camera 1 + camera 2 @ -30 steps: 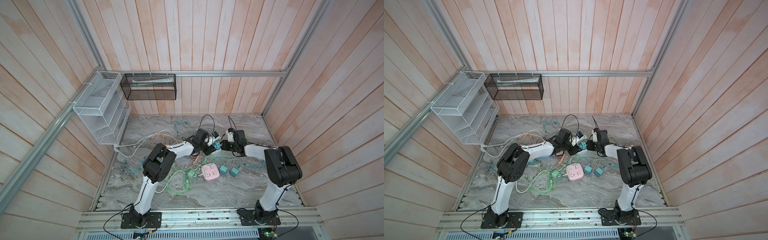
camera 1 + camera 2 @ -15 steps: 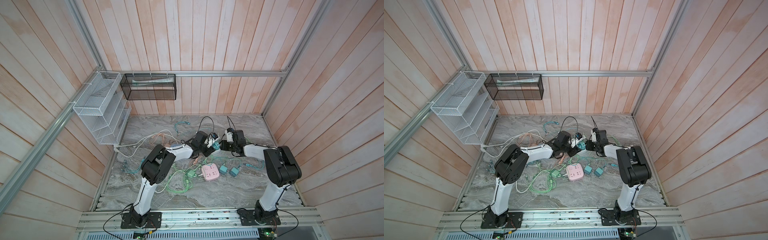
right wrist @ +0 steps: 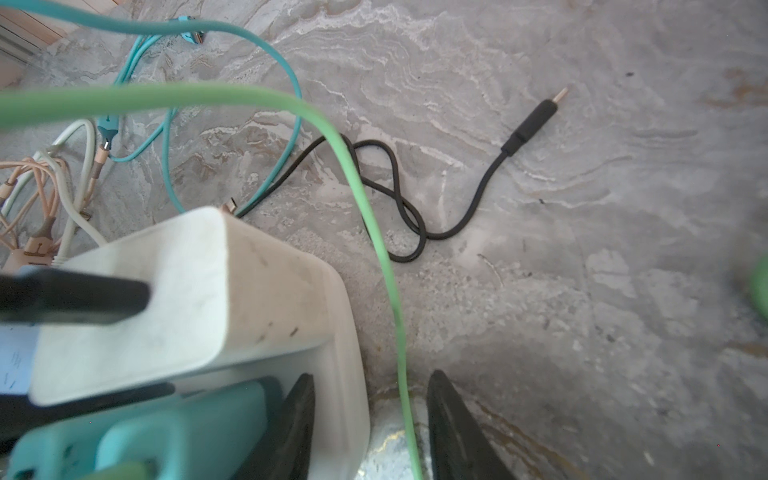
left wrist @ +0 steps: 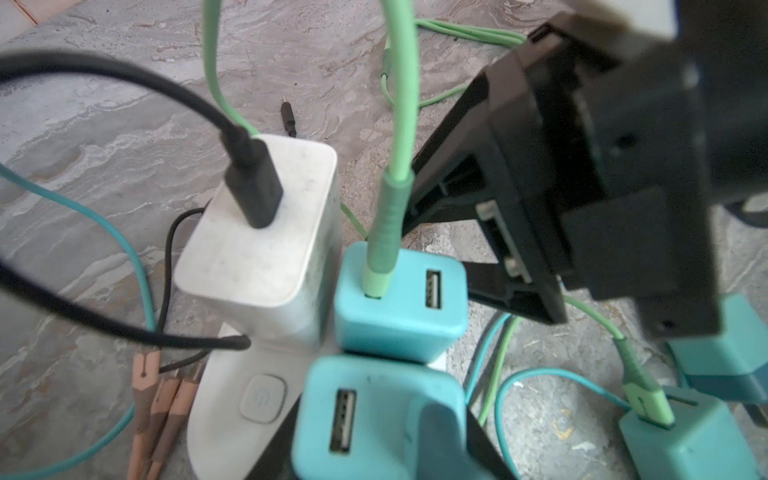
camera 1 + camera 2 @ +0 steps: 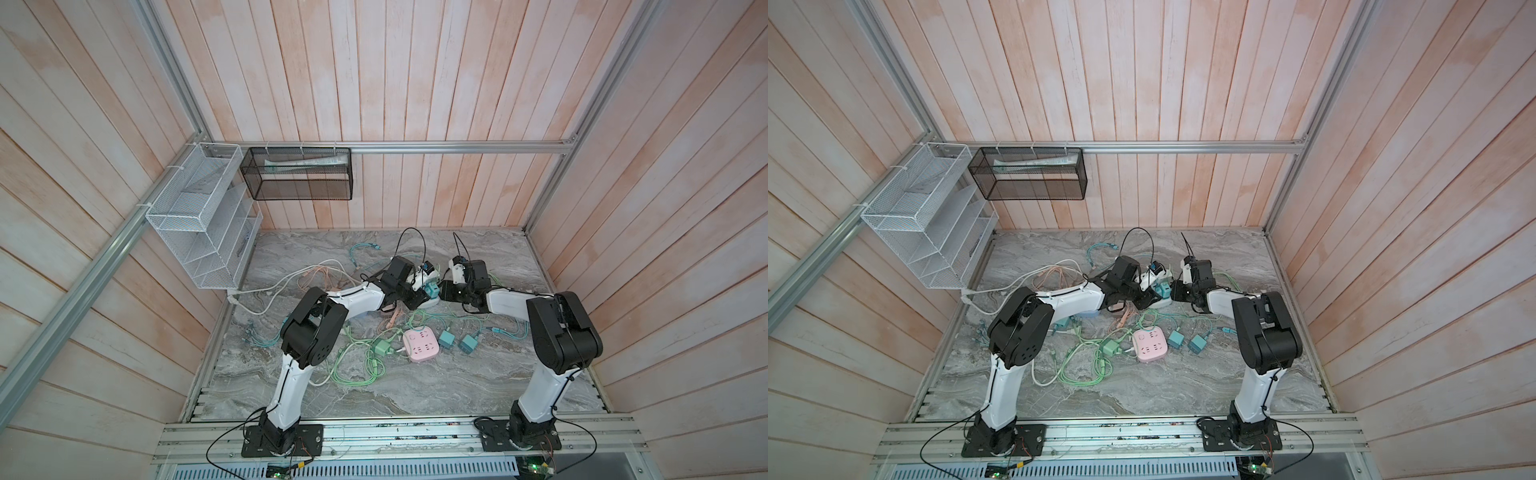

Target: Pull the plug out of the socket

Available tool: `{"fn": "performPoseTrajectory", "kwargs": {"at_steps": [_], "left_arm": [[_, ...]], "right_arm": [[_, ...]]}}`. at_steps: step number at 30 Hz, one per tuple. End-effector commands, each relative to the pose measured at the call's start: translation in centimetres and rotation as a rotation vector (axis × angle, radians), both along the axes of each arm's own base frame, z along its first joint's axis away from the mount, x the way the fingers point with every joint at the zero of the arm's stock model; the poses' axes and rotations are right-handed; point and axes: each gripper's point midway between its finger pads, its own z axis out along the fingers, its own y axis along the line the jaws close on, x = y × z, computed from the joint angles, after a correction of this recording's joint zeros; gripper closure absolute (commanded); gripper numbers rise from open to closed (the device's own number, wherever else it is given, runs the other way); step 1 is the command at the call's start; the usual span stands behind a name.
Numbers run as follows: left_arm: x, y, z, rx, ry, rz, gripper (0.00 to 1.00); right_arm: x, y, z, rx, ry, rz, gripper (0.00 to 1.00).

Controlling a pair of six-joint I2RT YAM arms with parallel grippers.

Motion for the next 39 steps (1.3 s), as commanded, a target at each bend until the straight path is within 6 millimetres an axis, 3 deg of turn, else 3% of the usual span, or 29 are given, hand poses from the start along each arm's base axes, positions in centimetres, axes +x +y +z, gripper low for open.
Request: {"fn": "performPoseTrajectory", "kwargs": {"at_steps": [1, 10, 16, 24, 33, 39], "left_arm": [[2.6, -1.0, 5.7, -0.087, -0.139, 0.011, 0.78], [1.6, -1.7, 3.0, -0.016, -0.138, -0.022, 0.78], [1.7, -1.3, 3.5, -0.007, -0.157, -0.011, 0.78], [1.4, 0.9, 3.4, 0.01, -0.14, 0.038, 0.78], [0.7, 3.2, 5.4, -0.105, -0.071, 0.091, 0.78], [1.1, 5.1, 5.0, -0.121, -0.037, 0.158, 0.78]], "right_arm": [[-6.8, -2.5, -7.9, -0.15, 0.319, -0.005, 0.58], [-6.5, -2.4, -7.5, -0.151, 0.31, -0.004, 0.59], [-6.6, -2.6, -7.6, -0.161, 0.311, -0.007, 0.59], [-5.8, -2.3, -6.7, -0.139, 0.281, -0.013, 0.56], [-5.4, -2.2, -6.5, -0.135, 0.27, -0.015, 0.55], [-5.5, -2.2, -6.5, -0.137, 0.271, -0.015, 0.55]]}}
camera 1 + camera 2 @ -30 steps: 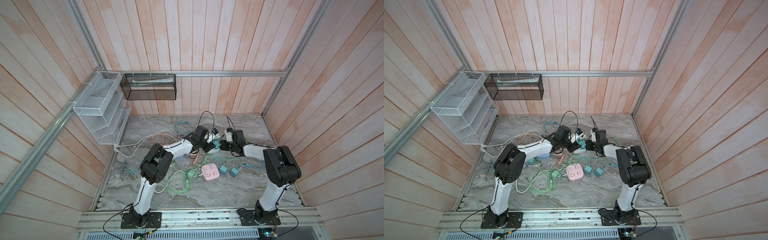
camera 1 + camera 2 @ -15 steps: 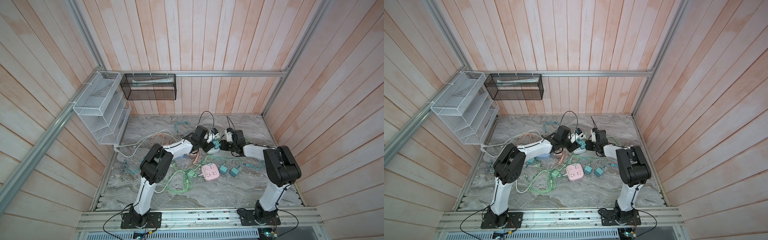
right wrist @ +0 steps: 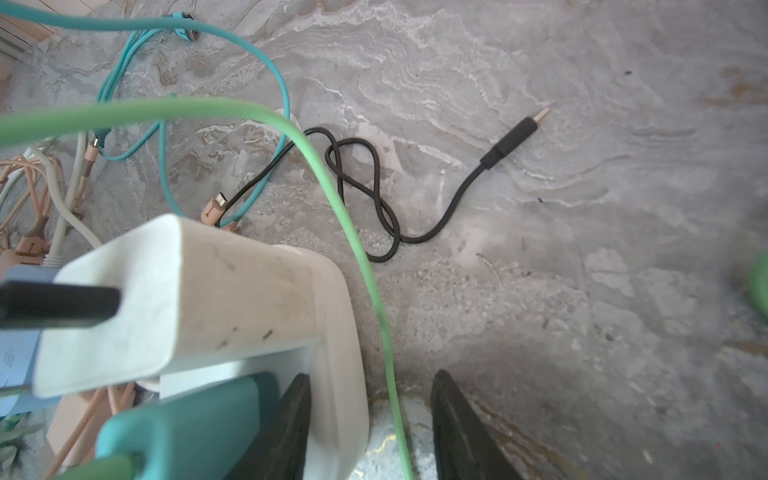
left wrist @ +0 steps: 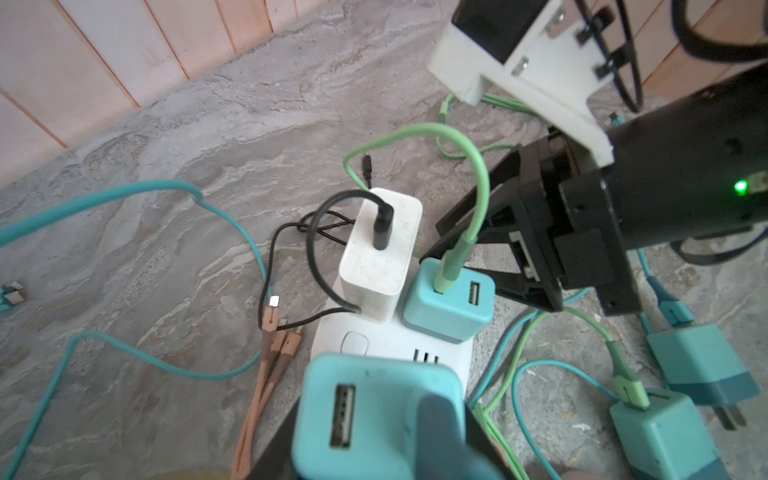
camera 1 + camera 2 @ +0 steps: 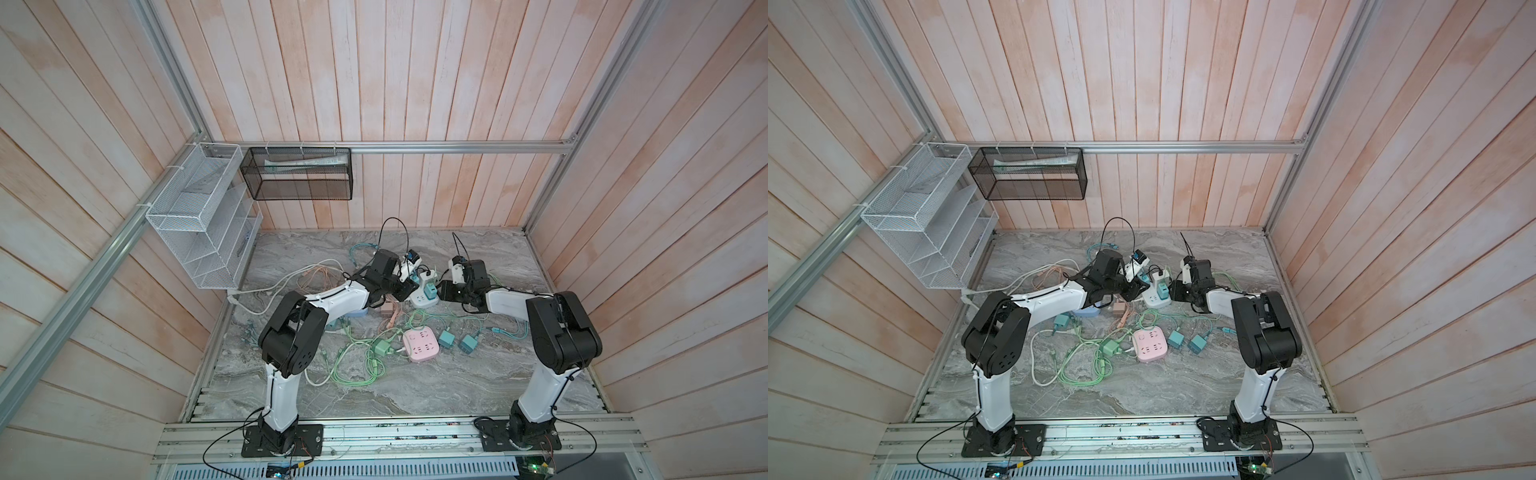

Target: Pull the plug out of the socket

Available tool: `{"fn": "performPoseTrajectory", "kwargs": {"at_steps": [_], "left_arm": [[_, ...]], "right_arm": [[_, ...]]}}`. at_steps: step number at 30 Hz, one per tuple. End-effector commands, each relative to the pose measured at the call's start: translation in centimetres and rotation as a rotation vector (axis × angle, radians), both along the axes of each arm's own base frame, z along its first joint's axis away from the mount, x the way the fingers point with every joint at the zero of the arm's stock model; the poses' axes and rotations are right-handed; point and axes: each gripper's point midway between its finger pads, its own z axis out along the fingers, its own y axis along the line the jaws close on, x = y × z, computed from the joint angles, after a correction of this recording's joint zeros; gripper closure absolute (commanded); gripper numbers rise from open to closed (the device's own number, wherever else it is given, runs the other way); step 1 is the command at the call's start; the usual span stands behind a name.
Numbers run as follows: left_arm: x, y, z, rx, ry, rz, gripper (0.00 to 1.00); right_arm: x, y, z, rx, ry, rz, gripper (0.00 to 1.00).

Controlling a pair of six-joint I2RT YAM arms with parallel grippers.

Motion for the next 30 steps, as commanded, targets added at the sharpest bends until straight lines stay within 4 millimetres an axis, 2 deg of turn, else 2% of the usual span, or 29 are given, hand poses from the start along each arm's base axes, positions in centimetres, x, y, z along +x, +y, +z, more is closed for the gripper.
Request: {"fn": "performPoseTrajectory", "kwargs": {"at_steps": [1, 5, 8, 20, 30], "left_arm": [[0.1, 0.9, 1.1, -0.066, 0.016, 0.038, 0.78], [1.0, 2.8, 0.7, -0.138, 0.078, 0.1, 0.77], [1.5, 3.3, 0.3, -0.168, 0.123, 0.113, 0.76], [2.7, 3.8, -1.8, -0.27, 0.236, 0.128, 0.7], [3.7, 4.1, -3.5, -0.261, 0.307, 0.15, 0.56]], "right_arm": [[-5.5, -2.2, -6.6, -0.128, 0.27, -0.014, 0.55], [-5.6, -2.2, -6.6, -0.127, 0.272, -0.014, 0.55], [-5.5, -2.2, -6.6, -0.126, 0.271, -0.014, 0.55], [-5.6, -2.4, -6.5, -0.134, 0.271, -0.018, 0.55], [-5.6, -2.4, -6.4, -0.139, 0.275, -0.017, 0.55]]}}
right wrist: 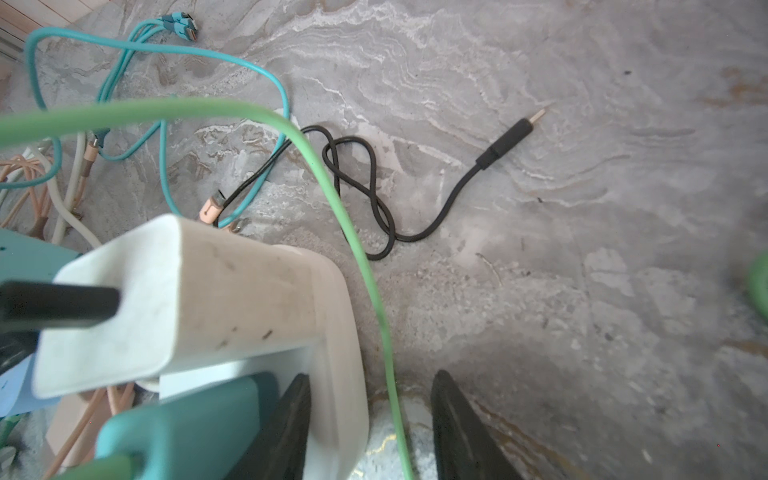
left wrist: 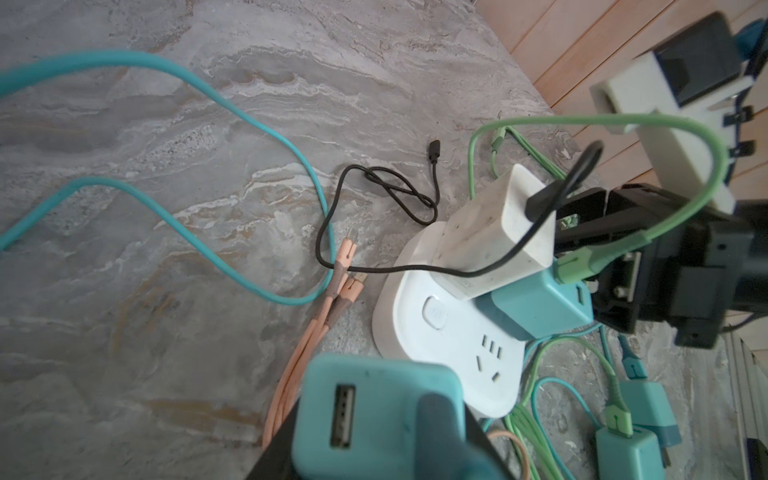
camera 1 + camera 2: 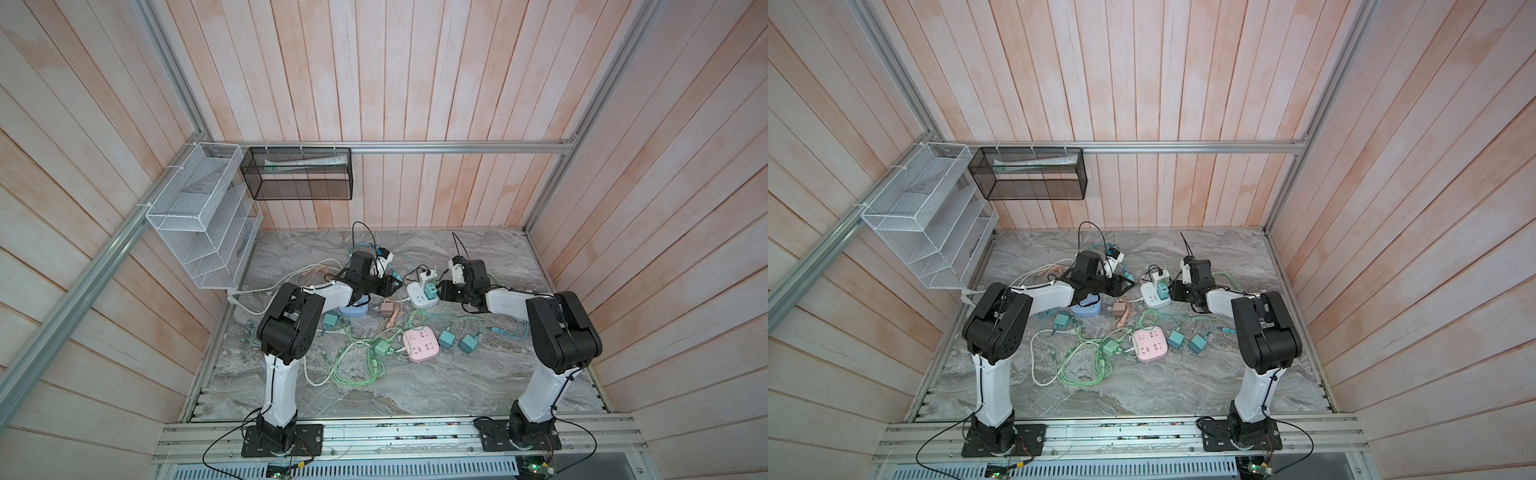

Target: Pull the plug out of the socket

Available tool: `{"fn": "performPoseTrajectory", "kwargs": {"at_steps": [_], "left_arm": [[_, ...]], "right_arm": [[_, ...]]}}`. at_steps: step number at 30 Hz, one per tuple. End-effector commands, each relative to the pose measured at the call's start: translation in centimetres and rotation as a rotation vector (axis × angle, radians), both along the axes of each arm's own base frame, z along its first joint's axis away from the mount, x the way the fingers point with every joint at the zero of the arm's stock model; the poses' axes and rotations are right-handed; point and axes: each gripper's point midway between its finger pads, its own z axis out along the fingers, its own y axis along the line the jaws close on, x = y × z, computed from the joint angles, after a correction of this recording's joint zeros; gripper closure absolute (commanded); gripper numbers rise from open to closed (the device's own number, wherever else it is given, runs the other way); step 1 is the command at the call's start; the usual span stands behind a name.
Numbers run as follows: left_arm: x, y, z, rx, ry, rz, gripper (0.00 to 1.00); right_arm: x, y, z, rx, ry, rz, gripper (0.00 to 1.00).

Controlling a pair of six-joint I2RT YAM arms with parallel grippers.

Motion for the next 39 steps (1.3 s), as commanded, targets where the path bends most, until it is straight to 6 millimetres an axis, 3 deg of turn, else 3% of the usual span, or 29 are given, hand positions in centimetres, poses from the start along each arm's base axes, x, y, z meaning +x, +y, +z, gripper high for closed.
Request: {"fn": "performPoseTrajectory", "kwargs": {"at_steps": [1, 9, 17, 24, 32, 39], "left_arm": [[0.7, -0.4, 0.3, -0.016, 0.013, -0.008, 0.52], [0.9, 0.2, 0.0, 0.005, 0.026, 0.02, 0.28], [1.5, 1.0, 0.7, 0.036, 0.025, 0.078, 0.24], [1.2, 1.0, 2.0, 0.073, -0.016, 0.087, 0.22], [-0.6, -1.2, 2.2, 0.148, -0.075, 0.028, 0.18], [-1.7, -2.2, 1.2, 0.182, -0.068, -0.002, 0.18]], "right_arm": [[-5.5, -2.4, -6.4, -0.137, 0.273, -0.016, 0.55], [-5.5, -2.4, -6.3, -0.139, 0.277, -0.013, 0.55], [-5.1, -2.3, -5.4, -0.138, 0.251, -0.009, 0.55], [-3.9, -2.0, -3.1, -0.125, 0.179, -0.007, 0.53], [-2.9, -2.0, -0.4, -0.124, 0.108, -0.011, 0.5], [-3.7, -2.1, 1.1, -0.126, 0.033, 0.015, 0.54]]}}
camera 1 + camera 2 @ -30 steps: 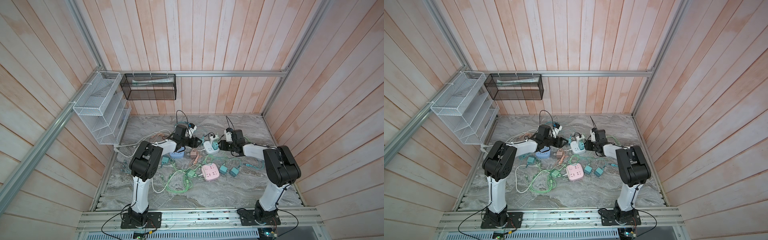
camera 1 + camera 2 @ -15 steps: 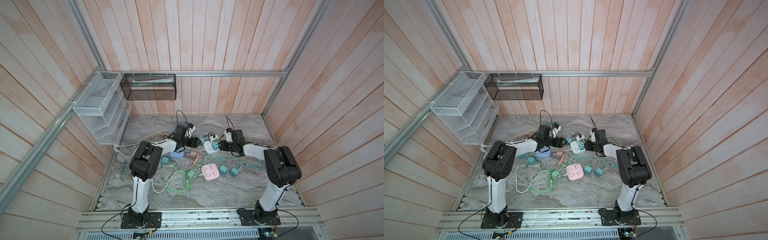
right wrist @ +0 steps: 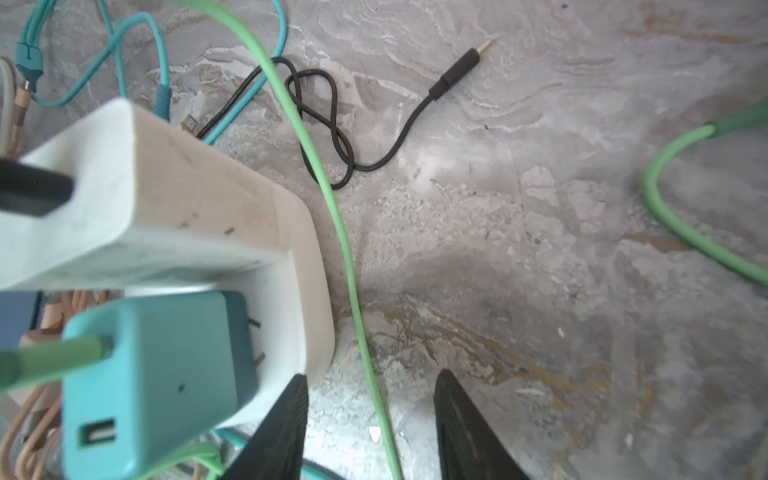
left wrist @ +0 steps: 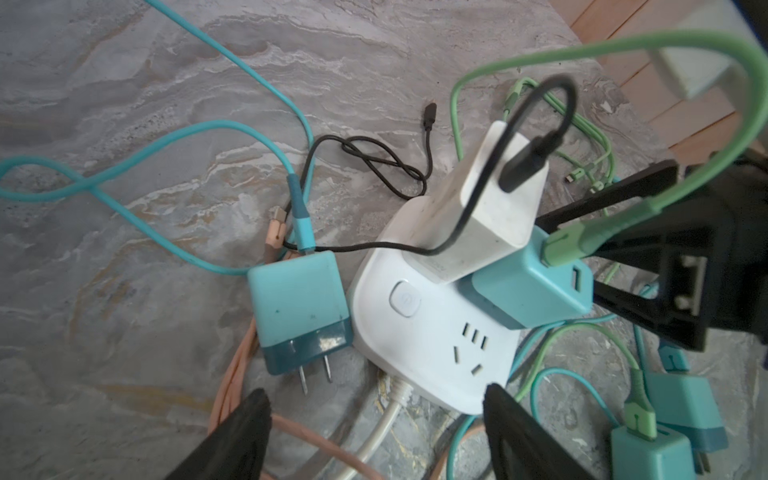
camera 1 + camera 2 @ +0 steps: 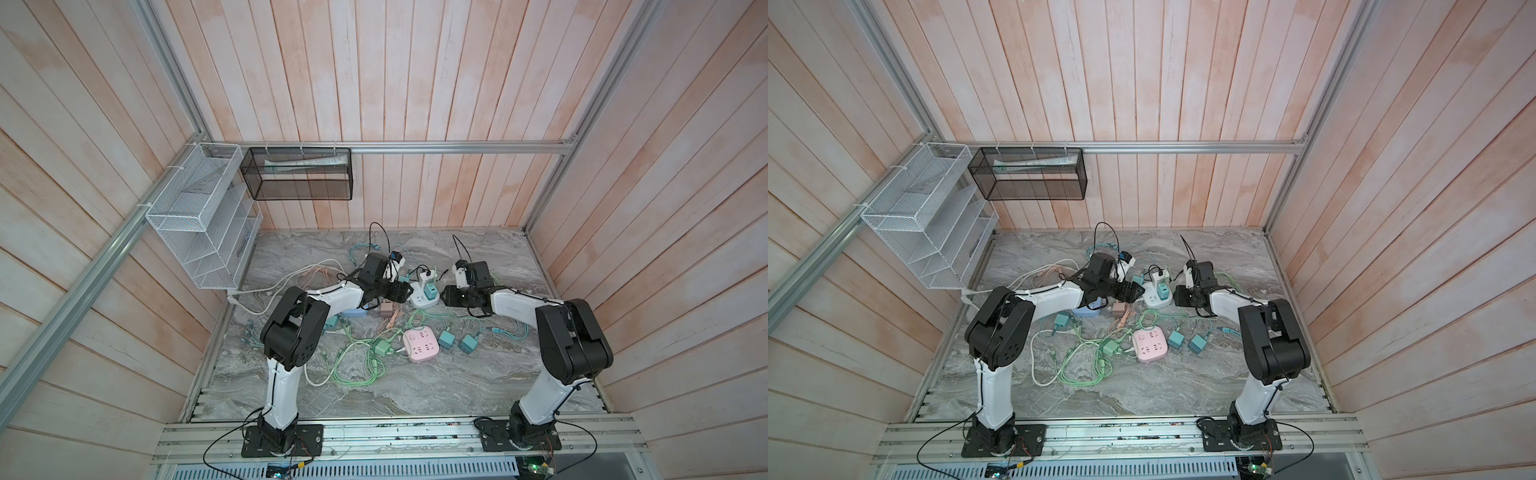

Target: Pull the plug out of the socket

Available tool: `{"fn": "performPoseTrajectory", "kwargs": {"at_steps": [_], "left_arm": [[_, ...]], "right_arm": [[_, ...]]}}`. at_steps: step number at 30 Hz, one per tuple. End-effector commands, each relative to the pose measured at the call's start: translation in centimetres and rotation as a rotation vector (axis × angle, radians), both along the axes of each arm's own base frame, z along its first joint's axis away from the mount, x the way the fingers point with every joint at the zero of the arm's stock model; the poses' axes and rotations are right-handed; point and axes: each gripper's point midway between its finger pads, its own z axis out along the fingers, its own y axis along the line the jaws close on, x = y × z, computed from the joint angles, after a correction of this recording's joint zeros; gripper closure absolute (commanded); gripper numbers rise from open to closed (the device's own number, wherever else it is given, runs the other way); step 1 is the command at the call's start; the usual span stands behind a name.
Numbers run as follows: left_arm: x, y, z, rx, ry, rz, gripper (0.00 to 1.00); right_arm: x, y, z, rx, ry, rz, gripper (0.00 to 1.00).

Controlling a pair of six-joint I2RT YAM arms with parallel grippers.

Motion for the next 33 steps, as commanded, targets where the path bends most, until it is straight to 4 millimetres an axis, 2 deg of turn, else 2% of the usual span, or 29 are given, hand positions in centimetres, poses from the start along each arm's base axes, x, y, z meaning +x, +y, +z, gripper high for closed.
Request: {"fn": "performPoseTrajectory", "kwargs": {"at_steps": [1, 12, 18, 25, 33], "left_arm": [[0.5, -0.1, 1.2, 0.03, -0.043, -0.003, 0.18], [0.4, -0.9, -1.2, 0.125, 0.001, -0.001, 0.18], [0.3, -1.1, -2.4, 0.183, -0.004, -0.016, 0.18], [0.2, -1.5, -3.4, 0.215, 0.006, -0.016, 0.17], [0.4, -1.6, -4.1, 0.239, 0.029, -0.009, 0.18]], "right_arm": [[-1.0, -0.1, 0.6, -0.024, -0.032, 0.028, 0.55], [-2.2, 2.9, 2.0, -0.059, -0.169, 0.142, 0.56], [-1.9, 3.4, 2.1, -0.073, -0.2, 0.136, 0.55], [-0.9, 4.9, 3.1, -0.049, -0.256, 0.154, 0.53], [-0.4, 5.6, 2.3, -0.064, -0.257, 0.169, 0.51]]}}
